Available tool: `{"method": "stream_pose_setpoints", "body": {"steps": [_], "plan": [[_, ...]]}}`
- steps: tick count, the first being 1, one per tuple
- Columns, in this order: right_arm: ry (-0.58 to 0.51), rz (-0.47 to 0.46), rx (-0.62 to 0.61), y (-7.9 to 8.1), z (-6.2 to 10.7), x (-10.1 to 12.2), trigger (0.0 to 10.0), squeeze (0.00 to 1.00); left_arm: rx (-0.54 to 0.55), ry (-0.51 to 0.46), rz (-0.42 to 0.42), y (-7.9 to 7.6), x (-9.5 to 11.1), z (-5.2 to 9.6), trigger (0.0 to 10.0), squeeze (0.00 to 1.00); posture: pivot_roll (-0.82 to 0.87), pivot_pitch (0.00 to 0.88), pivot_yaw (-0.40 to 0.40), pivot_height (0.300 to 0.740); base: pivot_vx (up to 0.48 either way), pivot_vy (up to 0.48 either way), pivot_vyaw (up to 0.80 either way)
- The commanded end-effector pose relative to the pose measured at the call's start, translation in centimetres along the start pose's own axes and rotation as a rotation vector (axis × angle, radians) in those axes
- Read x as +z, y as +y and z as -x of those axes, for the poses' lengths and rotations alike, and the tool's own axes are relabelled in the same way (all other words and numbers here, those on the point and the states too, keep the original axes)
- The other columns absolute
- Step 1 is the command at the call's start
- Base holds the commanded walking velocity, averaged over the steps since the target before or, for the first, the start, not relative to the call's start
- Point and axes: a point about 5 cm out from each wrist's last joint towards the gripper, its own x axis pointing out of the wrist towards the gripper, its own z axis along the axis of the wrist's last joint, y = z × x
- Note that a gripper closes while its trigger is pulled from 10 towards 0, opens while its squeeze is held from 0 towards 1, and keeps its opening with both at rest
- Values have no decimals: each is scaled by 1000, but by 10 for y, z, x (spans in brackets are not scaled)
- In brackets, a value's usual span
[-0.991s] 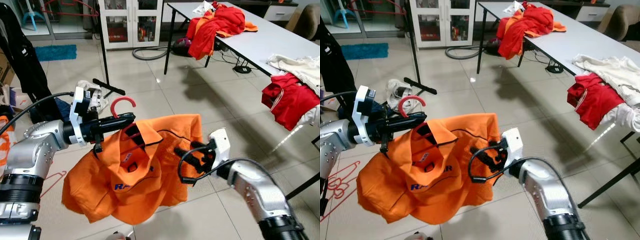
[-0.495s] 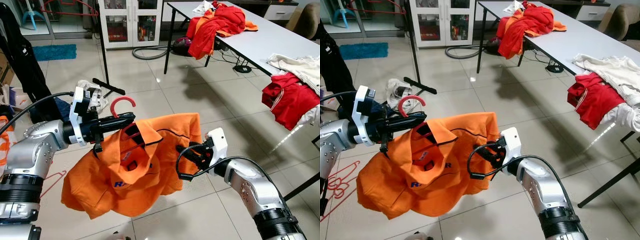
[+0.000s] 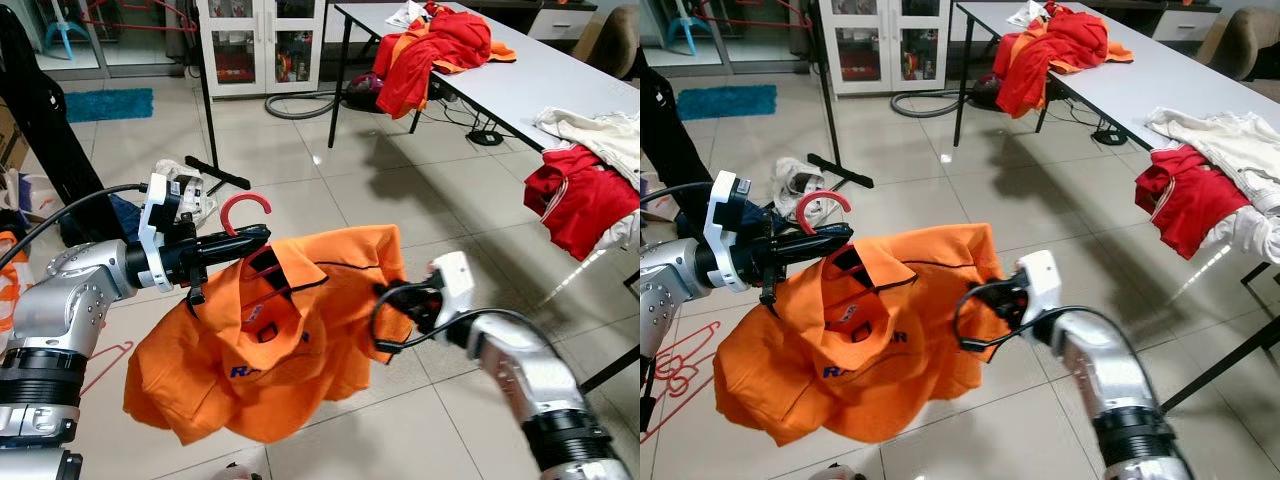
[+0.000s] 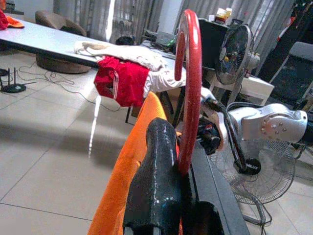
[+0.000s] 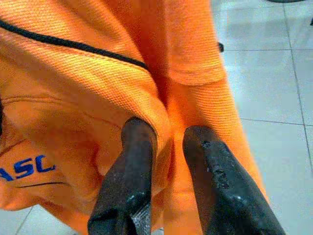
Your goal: Hang hanger
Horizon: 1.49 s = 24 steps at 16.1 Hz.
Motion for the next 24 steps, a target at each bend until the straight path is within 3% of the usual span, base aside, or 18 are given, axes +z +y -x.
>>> {"method": "stream_pose_setpoints", "body": {"steps": [1, 5, 8, 10, 11, 12, 13, 17, 24], "plan": [[-15, 8, -10, -5, 6, 5, 0, 0, -16, -36, -69, -1, 18, -3, 0, 0, -60, 5, -65, 740, 0, 0, 0], [5, 40, 26, -12, 25, 9, 0, 0, -14, -30, -71, 0, 16, -3, 0, 0, -66, 0, -70, 740, 0, 0, 0], [40, 94, 108, -19, 57, 23, 0, 0, -4, -21, -69, 0, 13, -1, 0, 0, -69, 0, -72, 740, 0, 0, 0], [35, 127, 79, -24, 62, 30, 0, 0, -2, -21, -70, 1, 13, -1, 0, 0, -77, 0, -71, 740, 0, 0, 0], [22, 141, 25, -27, 57, 31, 0, 0, -1, -22, -71, 1, 14, -2, 0, 0, -77, 0, -71, 740, 0, 0, 0], [-15, 124, -20, -22, 43, 28, 10000, 498, -4, -26, -71, 1, 14, -4, 0, 0, -76, 0, -70, 740, 0, 0, 0], [-51, 74, -27, -18, 36, 28, 10000, 1000, -8, -27, -71, 1, 14, -5, 0, 0, -76, 0, -70, 740, 0, 0, 0], [-66, -27, 131, 14, 24, 21, 10000, 1000, -7, -23, -69, 0, 13, -5, 0, 0, -66, 0, -68, 740, 0, 0, 0], [-40, -45, 120, 21, 26, 11, 10000, 1000, -9, -18, -70, 0, 13, -5, 0, 0, -66, 7, -65, 740, 0, 0, 0]]}}
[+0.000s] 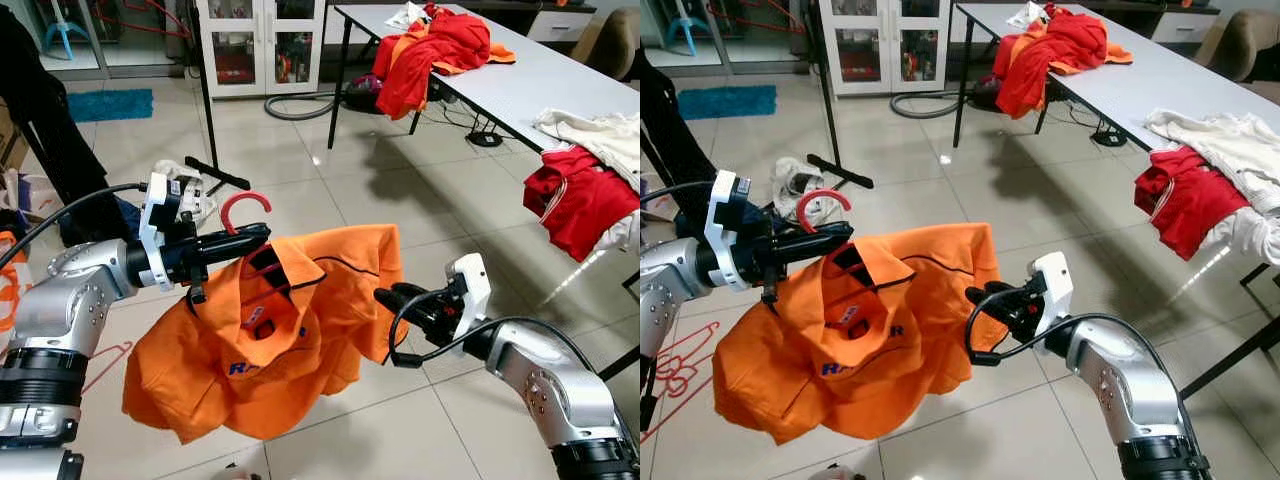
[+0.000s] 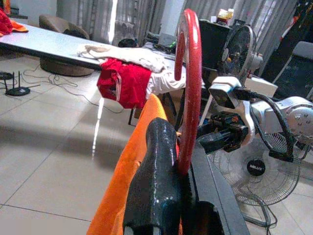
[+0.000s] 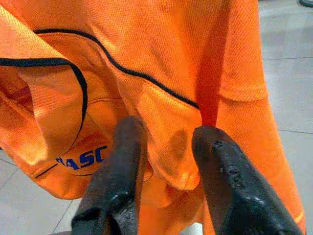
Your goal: Hang hanger
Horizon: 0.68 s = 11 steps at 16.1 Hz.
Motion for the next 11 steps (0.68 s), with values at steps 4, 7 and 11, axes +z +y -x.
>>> {"method": "stream_pose_setpoints", "body": {"steps": [4, 7, 11], "plan": [[23, 23, -11, 6, -9, -8, 10000, 1000, -20, -15, -57, 0, 14, -5, 0, 0, -69, 8, -61, 740, 0, 0, 0], [37, 65, -81, -1, -20, -11, 10000, 0, -24, -16, -58, -1, 15, -5, 0, 0, -62, 9, -61, 740, 0, 0, 0], [14, 124, -181, -14, -25, -5, 10000, 0, -22, -14, -59, -1, 15, -4, 0, 0, -53, 11, -66, 740, 0, 0, 0]]}}
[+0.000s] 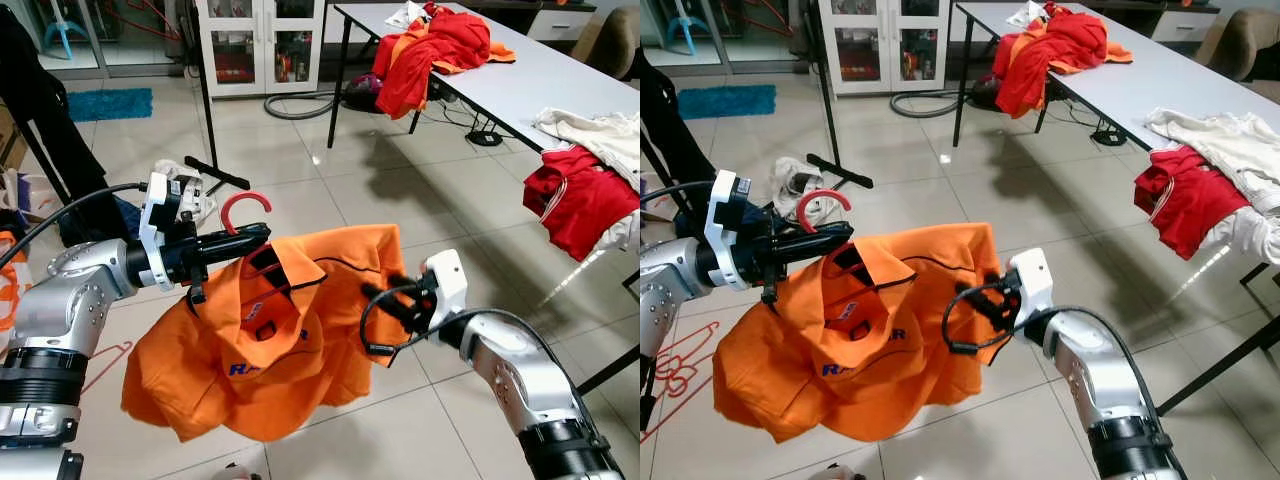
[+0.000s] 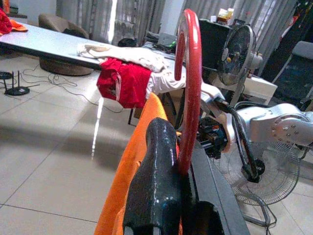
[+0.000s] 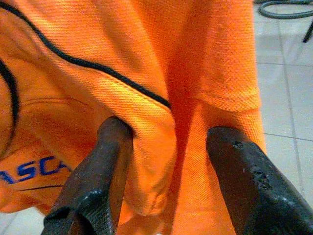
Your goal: Hang hanger
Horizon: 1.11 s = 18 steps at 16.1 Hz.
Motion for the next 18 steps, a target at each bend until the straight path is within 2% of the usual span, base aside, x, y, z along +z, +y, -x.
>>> {"method": "stream_pose_setpoints", "body": {"steps": [1, 4, 5, 6, 10, 18], "plan": [[5, 9, -48, -9, 2, -2, 10000, 0, -20, -15, -59, -1, 15, -4, 0, 0, -53, 12, -65, 740, 0, 0, 0], [26, 10, -65, -12, 1, -11, 10000, 0, -21, -15, -59, -1, 15, -4, 0, 0, -53, 11, -65, 740, 0, 0, 0], [24, -8, -64, -11, 0, -13, 1922, 0, -23, -16, -60, -2, 15, -4, 0, 0, -53, 11, -65, 740, 0, 0, 0], [22, -32, -49, -10, -1, -15, 0, 0, -24, -16, -61, -2, 15, -4, 0, 0, -53, 11, -65, 740, 0, 0, 0], [10, -73, -34, -10, -4, -17, 0, 0, -27, -16, -67, -2, 17, -4, 0, 0, -50, 0, -60, 740, 0, 0, 0], [9, -80, -37, -12, -5, -18, 0, 0, -28, -17, -68, -1, 18, -4, 0, 0, -50, 0, -60, 740, 0, 0, 0]]}}
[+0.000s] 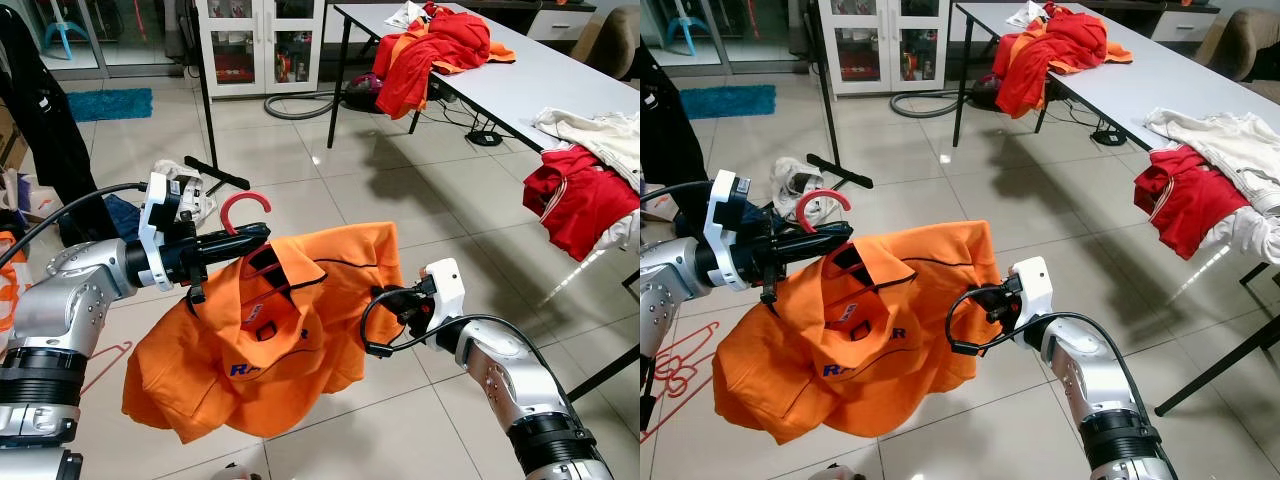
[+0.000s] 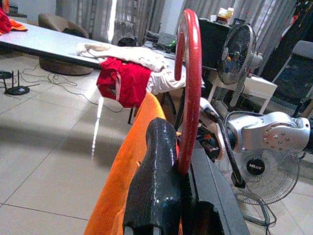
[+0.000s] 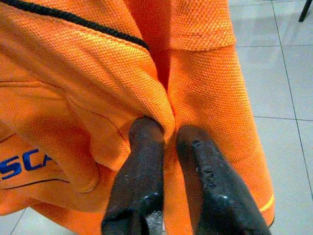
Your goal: Hang hanger
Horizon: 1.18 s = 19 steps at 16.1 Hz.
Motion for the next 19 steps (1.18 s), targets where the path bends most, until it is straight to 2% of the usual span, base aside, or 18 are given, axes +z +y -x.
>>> {"method": "stream_pose_setpoints", "body": {"steps": [1, 10, 11, 13, 14, 19], "plan": [[-17, -4, -11, -4, 2, 3, 0, 0, -28, -19, -69, -2, 18, -5, 0, 0, -50, 0, -60, 740, 0, 0, 0], [-19, -10, -10, -5, 1, 2, 0, 0, -29, -19, -69, -2, 18, -5, 0, 0, -49, 0, -61, 740, 0, 0, 0], [-52, 12, -7, -17, 20, 15, 0, 0, -26, -14, -66, -2, 16, -4, 0, 0, -67, 7, -62, 740, 0, 0, 0], [-93, 59, 9, -27, 45, 34, 0, 0, -24, -3, -62, -2, 13, -3, 0, 0, -67, 7, -62, 740, 0, 0, 0], [-112, 81, 18, -28, 50, 44, 0, 0, -25, 1, -61, -2, 12, -4, 0, 0, -72, 7, -61, 740, 0, 0, 0], [-107, 92, 46, -23, 49, 47, 0, 0, -22, 13, -60, -2, 9, -5, 0, 0, -66, 8, -65, 740, 0, 0, 0]]}}
